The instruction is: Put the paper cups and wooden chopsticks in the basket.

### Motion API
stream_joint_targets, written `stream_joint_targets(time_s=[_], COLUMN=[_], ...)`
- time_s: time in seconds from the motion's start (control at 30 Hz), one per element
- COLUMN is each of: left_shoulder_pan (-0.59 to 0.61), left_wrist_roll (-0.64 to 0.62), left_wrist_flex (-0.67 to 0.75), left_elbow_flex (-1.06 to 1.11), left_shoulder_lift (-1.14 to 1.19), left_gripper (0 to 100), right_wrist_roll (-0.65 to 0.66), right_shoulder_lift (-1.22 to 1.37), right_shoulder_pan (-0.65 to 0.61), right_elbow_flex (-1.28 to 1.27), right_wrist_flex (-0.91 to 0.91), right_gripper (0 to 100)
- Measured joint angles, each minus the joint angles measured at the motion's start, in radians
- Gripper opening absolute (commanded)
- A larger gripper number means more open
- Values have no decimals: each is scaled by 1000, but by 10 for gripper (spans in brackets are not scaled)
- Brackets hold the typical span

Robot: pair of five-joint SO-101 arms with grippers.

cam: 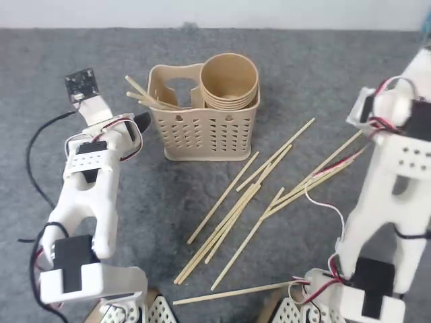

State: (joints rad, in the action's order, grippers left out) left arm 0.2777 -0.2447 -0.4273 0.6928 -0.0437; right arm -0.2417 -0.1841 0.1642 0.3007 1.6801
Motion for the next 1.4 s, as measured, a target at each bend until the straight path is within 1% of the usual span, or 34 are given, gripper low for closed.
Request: stream_joint_targets(time_s=[0.13, 0.17, 0.23, 0.33, 0.4, 0.5, 0.7, 0.93, 1.0, 1.1, 1.2, 1.27, 1.4], left_shoulder_pan=[0, 0, 0, 0, 0, 0, 0, 0, 0, 0, 0, 0, 0], left_wrist_roll=[15, 15, 15, 15, 15, 15, 15, 15, 15, 15, 15, 15, 15], left_wrist_flex=[0, 0, 0, 0, 0, 0, 0, 0, 0, 0, 0, 0, 0], left_elbow_flex=[0, 0, 0, 0, 0, 0, 0, 0, 0, 0, 0, 0, 0], left_shoulder_lift=[0, 0, 0, 0, 0, 0, 0, 0, 0, 0, 0, 0, 0], left_gripper=[316, 316, 316, 316, 316, 316, 316, 316, 316, 316, 316, 316, 316], right_wrist_roll=[-63, -83, -115, -137, -143, -144, -149, -152, -152, -149, -147, -123, -112], right_shoulder_lift=[51, 81, 146, 242, 308, 416, 652, 888, 928, 990, 1037, 1059, 1071], right_shoulder_pan=[20, 29, 48, 54, 49, 51, 52, 74, 74, 75, 81, 80, 71], right_elbow_flex=[-245, -295, -353, -359, -359, -338, -196, 55, 124, 235, 321, 362, 419], right_wrist_flex=[-241, -307, -427, -555, -603, -626, -628, -614, -563, -470, -387, -336, -184], right_gripper=[146, 157, 150, 117, 111, 113, 113, 107, 91, 9, 7, 7, 7])
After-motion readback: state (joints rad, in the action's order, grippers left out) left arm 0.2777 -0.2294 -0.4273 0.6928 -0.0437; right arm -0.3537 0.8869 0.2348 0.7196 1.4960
